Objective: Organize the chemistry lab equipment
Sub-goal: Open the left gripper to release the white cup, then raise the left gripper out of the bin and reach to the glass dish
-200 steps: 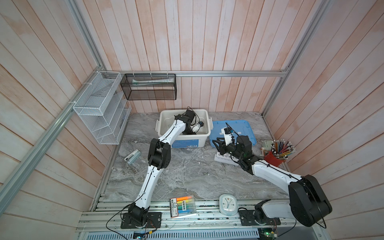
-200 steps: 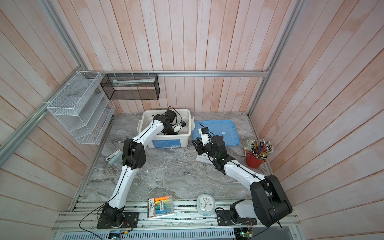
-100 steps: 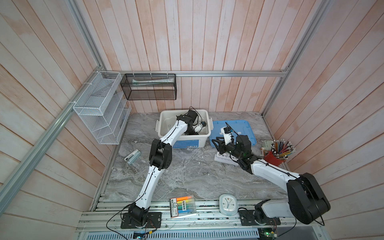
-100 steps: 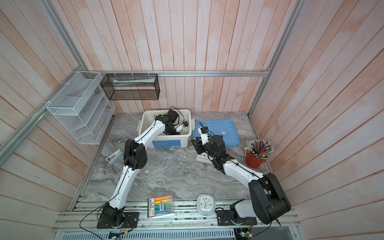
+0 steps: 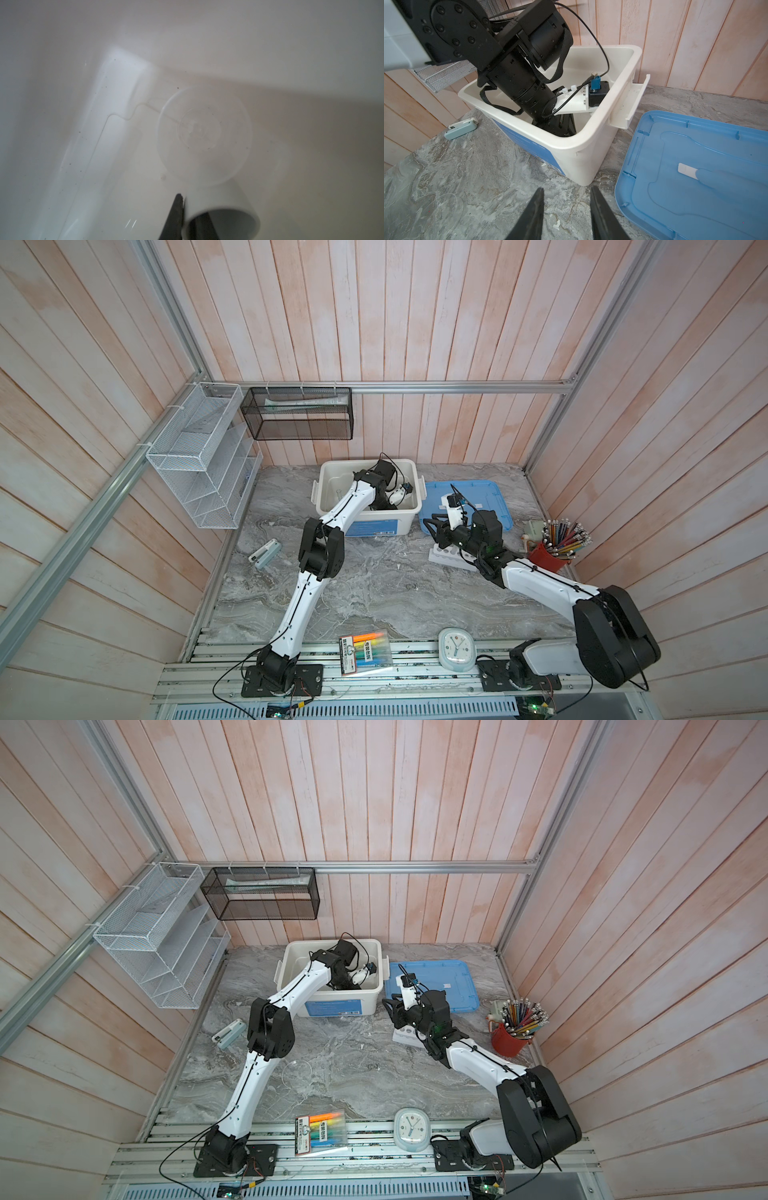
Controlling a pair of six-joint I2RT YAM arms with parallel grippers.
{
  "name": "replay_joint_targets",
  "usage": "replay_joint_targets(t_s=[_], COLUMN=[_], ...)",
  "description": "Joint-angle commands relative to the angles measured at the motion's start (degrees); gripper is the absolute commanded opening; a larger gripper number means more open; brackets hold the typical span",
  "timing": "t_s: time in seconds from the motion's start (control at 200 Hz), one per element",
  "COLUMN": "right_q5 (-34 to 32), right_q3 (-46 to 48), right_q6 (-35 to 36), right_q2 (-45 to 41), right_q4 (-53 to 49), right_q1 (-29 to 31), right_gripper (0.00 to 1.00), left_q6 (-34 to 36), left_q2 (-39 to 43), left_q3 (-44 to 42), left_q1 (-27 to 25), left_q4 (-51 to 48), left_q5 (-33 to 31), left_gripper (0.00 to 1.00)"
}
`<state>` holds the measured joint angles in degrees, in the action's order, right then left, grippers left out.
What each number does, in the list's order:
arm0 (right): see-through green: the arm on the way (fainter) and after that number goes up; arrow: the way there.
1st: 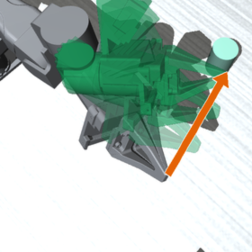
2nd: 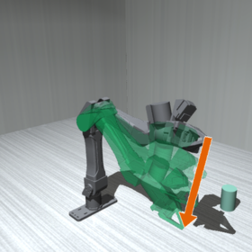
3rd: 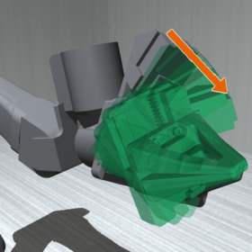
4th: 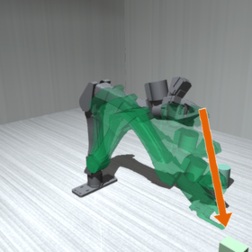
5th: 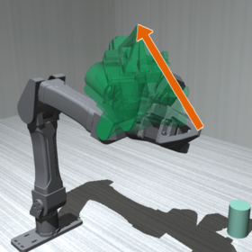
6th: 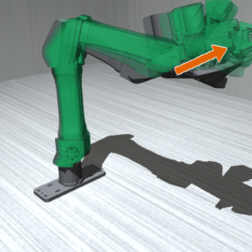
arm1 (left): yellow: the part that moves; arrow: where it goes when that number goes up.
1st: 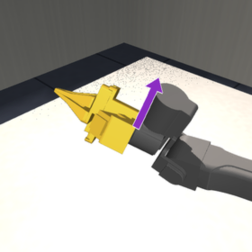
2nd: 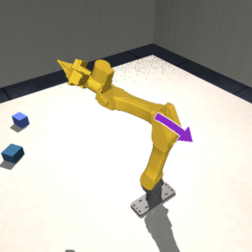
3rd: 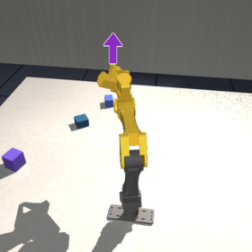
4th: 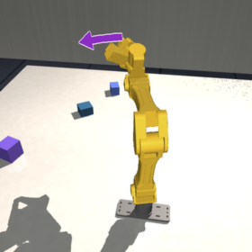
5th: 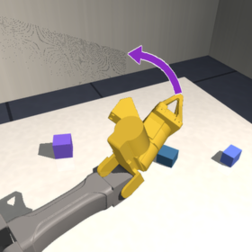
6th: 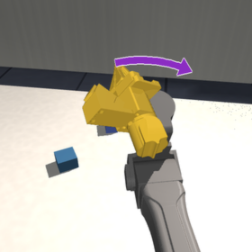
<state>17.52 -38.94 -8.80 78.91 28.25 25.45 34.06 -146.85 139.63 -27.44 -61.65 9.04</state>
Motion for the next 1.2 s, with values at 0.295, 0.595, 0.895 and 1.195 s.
replay_joint_targets(t_s=[0.295,0.595,0.895,1.195], right_q5=[0.9,1.5,1.5,0.2], right_q3=[-1.5,-2.7,-3.8,-3.9], right_q6=[-0.3,-0.3,-0.1,0.8], right_q2=[0.5,0.0,-1.4,-4.1], right_q4=[-0.1,-1.2,-3.1,-5.9], right_q1=[-0.1,-0.1,0.1,0.6], right_gripper=[0.38,0.38,0.38,0.38], left_q6=[0.5,0.8,0.5,-2.4], left_q2=[0.9,6.6,15.2,33.2], left_q3=[2.0,2.2,-0.8,-16.1], left_q1=[-0.2,-0.2,-0.4,-0.3], left_q4=[1.7,2.3,3.6,10.0], left_q5=[-1.5,-2.6,-5.2,-8.8], left_gripper=[0.32,0.42,0.46,0.5])
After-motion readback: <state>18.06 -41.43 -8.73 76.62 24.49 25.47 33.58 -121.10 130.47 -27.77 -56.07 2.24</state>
